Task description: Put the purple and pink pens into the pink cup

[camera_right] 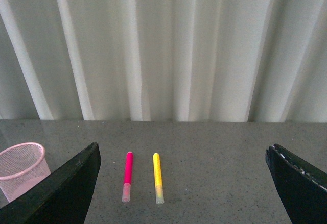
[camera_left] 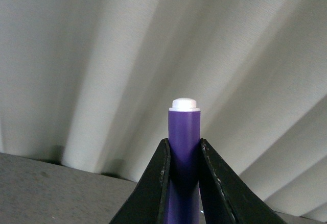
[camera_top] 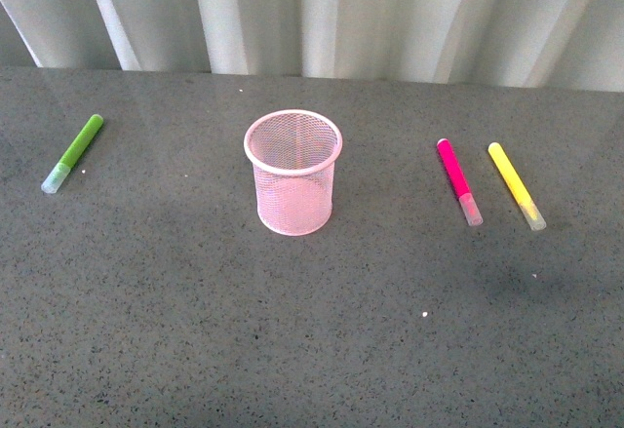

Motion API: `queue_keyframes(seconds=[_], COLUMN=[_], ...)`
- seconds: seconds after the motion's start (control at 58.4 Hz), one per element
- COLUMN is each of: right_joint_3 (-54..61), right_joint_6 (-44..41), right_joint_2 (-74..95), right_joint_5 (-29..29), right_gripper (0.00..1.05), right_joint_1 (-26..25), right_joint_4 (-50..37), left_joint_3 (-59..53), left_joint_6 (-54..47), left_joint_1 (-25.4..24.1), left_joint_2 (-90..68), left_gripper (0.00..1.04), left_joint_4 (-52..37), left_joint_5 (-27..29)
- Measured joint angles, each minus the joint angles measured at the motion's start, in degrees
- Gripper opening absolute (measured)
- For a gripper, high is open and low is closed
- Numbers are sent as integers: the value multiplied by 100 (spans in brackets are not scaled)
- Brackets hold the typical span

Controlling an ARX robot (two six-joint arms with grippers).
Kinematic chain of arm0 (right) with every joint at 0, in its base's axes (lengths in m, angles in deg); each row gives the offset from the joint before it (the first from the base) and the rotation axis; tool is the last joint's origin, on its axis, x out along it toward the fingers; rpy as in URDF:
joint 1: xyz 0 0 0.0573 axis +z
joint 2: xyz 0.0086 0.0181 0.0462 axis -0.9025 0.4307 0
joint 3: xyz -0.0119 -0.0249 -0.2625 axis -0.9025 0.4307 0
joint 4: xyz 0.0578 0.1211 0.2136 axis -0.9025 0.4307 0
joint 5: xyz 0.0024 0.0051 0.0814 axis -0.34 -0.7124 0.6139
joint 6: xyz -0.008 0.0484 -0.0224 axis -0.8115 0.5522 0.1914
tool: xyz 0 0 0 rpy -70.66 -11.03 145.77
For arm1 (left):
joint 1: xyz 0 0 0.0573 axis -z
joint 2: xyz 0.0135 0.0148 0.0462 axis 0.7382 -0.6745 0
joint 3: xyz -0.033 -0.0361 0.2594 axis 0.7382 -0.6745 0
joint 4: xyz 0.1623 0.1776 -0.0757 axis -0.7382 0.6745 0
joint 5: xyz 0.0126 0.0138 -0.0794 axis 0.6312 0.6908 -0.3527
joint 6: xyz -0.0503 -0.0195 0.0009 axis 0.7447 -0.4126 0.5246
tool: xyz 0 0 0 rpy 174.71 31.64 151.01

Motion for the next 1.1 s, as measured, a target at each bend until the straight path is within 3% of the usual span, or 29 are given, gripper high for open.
queue_keyframes(seconds=[0.171, 0.428, 1.096], right_joint_3=[0, 0, 0], right_joint_6=[0, 0, 0], right_joint_2=[0, 0, 0], right_joint_5=[-2, -2, 0], right_gripper=[98, 98, 98], right_joint_1=[0, 0, 0], right_joint_4=[0, 0, 0], left_joint_3=[-332, -544, -223], left_joint_6=[262, 570, 905], left_joint_1=[466, 780, 354], left_joint_2=[-208, -870, -2581], left_gripper=[13, 13, 13], left_joint_4=[-844, -1716, -2509], left_joint_5=[186, 280, 48])
